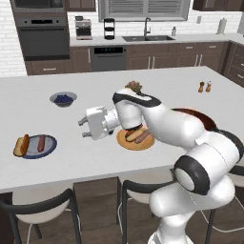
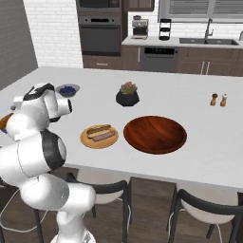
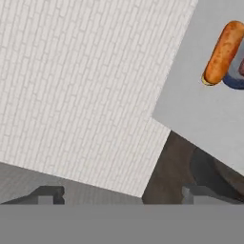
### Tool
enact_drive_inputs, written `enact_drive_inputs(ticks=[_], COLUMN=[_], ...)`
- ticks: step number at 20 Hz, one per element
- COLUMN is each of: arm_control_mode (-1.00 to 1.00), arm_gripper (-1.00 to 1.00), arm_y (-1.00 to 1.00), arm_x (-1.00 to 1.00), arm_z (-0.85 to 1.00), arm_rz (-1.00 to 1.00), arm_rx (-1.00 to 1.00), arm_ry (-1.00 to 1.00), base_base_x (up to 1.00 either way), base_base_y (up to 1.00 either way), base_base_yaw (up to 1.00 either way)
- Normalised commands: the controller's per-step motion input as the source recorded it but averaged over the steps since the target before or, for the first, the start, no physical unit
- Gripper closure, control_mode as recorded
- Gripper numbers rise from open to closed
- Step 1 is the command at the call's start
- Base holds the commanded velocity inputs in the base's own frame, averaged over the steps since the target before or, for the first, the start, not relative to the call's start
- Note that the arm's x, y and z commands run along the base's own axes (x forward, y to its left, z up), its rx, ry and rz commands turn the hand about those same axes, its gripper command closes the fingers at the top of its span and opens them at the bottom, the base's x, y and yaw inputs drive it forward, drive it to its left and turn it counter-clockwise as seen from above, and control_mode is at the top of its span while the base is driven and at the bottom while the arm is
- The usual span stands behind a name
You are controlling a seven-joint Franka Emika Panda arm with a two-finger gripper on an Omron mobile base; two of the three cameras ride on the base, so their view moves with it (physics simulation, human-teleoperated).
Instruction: Place one bun and one sausage from the bowl on each plate.
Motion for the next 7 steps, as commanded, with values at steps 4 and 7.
enact_drive_inputs(ticks=[4,7], arm_control_mode=[-1.0,-1.0], arm_gripper=[-1.0,-1.0], arm_y=[-1.0,-1.0], arm_x=[-0.94,-0.93], arm_z=[0.87,0.64], arm_rz=[0.05,0.05], arm_rx=[-0.12,-0.09], arm_ry=[0.0,0.0], base_base_x=[0.0,0.0], base_base_y=[0.0,0.0], base_base_yaw=[0.0,0.0])
